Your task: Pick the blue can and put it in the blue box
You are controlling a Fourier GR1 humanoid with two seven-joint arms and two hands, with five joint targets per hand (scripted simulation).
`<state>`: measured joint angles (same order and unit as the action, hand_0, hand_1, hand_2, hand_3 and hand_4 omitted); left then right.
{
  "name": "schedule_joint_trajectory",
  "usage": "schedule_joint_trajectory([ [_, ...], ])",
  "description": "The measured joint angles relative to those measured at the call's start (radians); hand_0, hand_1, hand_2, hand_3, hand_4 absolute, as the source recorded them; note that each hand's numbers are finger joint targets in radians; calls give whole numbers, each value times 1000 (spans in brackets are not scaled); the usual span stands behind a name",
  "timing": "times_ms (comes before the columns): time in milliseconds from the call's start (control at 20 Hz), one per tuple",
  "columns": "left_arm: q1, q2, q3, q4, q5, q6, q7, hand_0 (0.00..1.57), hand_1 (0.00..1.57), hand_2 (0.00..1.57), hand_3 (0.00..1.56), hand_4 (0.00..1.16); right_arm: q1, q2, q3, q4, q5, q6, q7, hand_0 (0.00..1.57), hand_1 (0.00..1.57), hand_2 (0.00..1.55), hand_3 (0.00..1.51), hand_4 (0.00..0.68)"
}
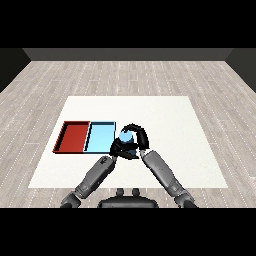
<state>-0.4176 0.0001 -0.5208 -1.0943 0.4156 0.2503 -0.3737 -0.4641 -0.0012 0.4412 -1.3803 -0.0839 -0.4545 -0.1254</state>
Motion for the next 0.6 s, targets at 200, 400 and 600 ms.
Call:
schedule_joint_trajectory([
  [200,-28,3,-17,22,5,34,22,0,0,0,0,476,3,-1,12,3,-34,-9,-23,1484,1484,1467,1394,592],
  [400,-56,10,-72,39,41,115,37,0,0,103,0,602,15,-6,60,-10,-89,-46,-50,1469,1469,1454,1393,607],
  [600,-53,7,-88,59,131,153,-21,1571,1571,1528,1319,667,-3,-4,68,-12,-140,-57,-67,1460,1460,1444,1391,621],
])
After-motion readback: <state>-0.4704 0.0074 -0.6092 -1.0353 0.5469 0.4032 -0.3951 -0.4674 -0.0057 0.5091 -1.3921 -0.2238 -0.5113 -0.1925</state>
